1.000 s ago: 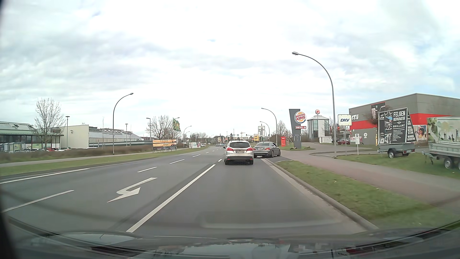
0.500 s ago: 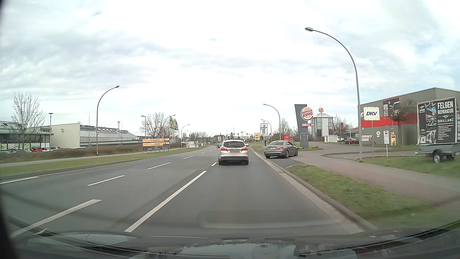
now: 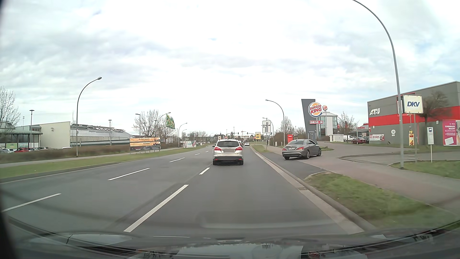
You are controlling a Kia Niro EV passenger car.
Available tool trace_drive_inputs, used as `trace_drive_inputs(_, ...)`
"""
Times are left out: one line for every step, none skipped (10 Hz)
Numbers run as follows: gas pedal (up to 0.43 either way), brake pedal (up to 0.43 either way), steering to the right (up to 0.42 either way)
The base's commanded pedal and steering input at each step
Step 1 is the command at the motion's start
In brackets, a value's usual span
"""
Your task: Follow the waypoints while adhering to traffic rules and regulations
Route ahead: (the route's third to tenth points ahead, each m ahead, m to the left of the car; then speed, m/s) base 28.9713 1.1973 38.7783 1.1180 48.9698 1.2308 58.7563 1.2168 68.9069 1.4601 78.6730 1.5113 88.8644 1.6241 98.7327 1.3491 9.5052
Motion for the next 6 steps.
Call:
trace_drive_inputs(0.130,0.000,-0.004)
trace_drive_inputs(0.130,0.000,-0.004)
trace_drive_inputs(0.138,0.000,-0.004)
trace_drive_inputs(0.138,0.000,-0.004)
trace_drive_inputs(0.138,0.000,-0.004)
trace_drive_inputs(0.157,0.000,-0.004)
